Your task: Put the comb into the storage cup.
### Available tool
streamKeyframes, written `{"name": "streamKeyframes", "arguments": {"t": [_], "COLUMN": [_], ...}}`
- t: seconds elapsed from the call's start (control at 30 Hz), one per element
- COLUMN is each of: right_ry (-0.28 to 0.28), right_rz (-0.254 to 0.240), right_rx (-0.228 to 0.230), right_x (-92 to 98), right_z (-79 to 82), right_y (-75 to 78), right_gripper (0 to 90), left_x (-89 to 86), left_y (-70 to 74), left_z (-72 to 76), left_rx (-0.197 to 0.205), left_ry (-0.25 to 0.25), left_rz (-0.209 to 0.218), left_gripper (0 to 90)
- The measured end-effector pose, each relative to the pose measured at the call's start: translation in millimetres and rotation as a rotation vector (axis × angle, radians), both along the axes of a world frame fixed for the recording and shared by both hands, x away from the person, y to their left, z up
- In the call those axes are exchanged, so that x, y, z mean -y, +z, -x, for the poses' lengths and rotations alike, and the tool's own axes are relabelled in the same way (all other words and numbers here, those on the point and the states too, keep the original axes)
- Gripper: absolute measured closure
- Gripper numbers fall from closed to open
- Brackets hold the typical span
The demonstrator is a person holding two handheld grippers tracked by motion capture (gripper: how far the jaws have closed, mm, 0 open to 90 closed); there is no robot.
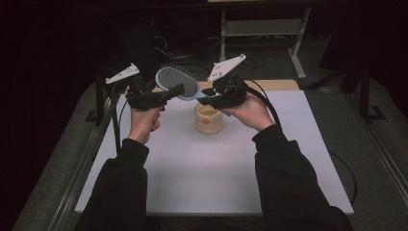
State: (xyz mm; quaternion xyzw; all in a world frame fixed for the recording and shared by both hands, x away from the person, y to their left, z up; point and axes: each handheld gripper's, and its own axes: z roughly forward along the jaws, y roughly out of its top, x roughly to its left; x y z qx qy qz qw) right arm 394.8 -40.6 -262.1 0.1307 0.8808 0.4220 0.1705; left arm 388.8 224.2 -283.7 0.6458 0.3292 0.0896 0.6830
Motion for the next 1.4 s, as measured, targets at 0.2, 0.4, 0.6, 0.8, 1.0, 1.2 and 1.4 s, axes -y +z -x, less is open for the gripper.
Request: {"name": "streamKeyframes", "arguments": {"t": [0.2, 0.4, 0.6, 0.8, 1.0, 1.2, 1.4], "right_ry": [-0.001, -0.004, -0.004, -0.020, -0.021, -0.022, -0.026], "right_rz": [0.001, -0.004, -0.024, -0.041, -0.050, -0.064, -0.071], "right_rx": [0.005, 0.006, 0.002, -0.003, -0.025, -0.040, -0.061], "right_x": [-1.0, 0.5, -0.2, -3.3, -6.8, -9.0, -9.0], "right_z": [0.1, 1.1, 0.3, -1.1, -2.7, -2.4, -4.3], "right_y": [-1.1, -1.3, -5.2, -9.0, -15.0, -16.5, -18.6], "right_gripper": [68.5, 68.5, 68.6, 68.7, 69.1, 69.2, 67.8], "left_x": [7.8, 10.3, 10.5, 12.6, 16.1, 16.9, 19.7], "left_y": [-0.9, -3.5, -3.9, -2.9, -0.2, 2.9, 4.0], "left_z": [-1.0, -0.3, -1.1, -1.9, 2.5, 2.1, 3.8], "left_rx": [-0.003, -0.005, -0.028, -0.036, 0.021, 0.030, 0.058], "left_ry": [0.024, 0.034, 0.037, 0.037, 0.016, -0.014, -0.014], "left_rz": [-0.014, -0.011, 0.035, 0.064, 0.078, 0.082, 0.046], "left_gripper": [12.1, 20.4, 27.9, 37.7, 48.5, 51.8, 53.8]}}
